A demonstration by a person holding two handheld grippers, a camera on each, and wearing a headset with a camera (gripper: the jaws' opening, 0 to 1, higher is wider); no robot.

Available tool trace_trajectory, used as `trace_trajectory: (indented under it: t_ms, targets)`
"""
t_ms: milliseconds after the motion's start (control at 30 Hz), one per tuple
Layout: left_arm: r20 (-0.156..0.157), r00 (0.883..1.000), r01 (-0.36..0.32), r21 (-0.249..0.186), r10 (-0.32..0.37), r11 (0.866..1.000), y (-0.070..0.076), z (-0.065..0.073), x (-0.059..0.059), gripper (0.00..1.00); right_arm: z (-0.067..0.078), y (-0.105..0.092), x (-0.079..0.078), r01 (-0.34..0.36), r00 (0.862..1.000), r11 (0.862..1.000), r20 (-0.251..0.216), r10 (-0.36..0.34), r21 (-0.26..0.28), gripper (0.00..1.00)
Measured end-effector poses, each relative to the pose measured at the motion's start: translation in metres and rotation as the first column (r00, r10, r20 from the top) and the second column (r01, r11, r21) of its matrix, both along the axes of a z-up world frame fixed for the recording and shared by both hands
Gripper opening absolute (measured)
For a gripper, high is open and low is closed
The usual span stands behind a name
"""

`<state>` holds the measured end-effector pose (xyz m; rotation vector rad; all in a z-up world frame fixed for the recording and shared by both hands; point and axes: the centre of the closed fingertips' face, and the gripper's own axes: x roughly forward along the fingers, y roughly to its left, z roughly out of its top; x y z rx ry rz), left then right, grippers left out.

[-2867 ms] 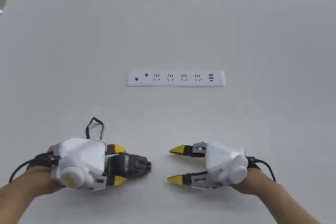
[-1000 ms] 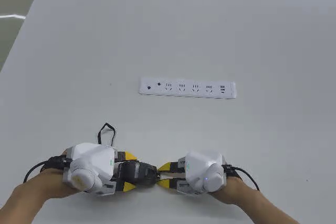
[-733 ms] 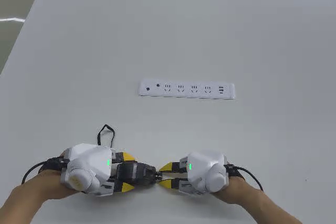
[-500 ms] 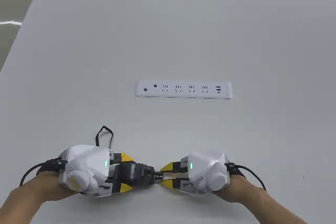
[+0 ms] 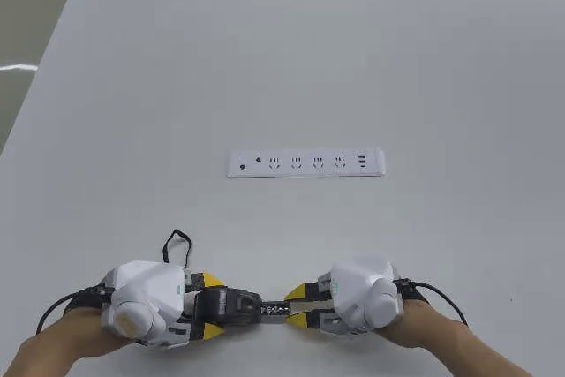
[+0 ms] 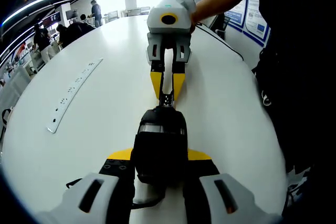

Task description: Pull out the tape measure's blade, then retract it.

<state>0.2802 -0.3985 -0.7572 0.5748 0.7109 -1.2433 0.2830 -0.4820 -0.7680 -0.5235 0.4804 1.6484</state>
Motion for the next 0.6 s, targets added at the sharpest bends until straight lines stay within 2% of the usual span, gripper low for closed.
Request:
trace_trajectory:
  t_ms: [600]
  targets:
    - [-0.001, 1.0, 0.003, 0.014, -0.003, 1.0, -0.003, 0.003, -0.001, 0.31, 0.003, -0.038, 0.003, 0.021, 1.0, 1.0, -0.009, -0.021, -0.017, 0.1]
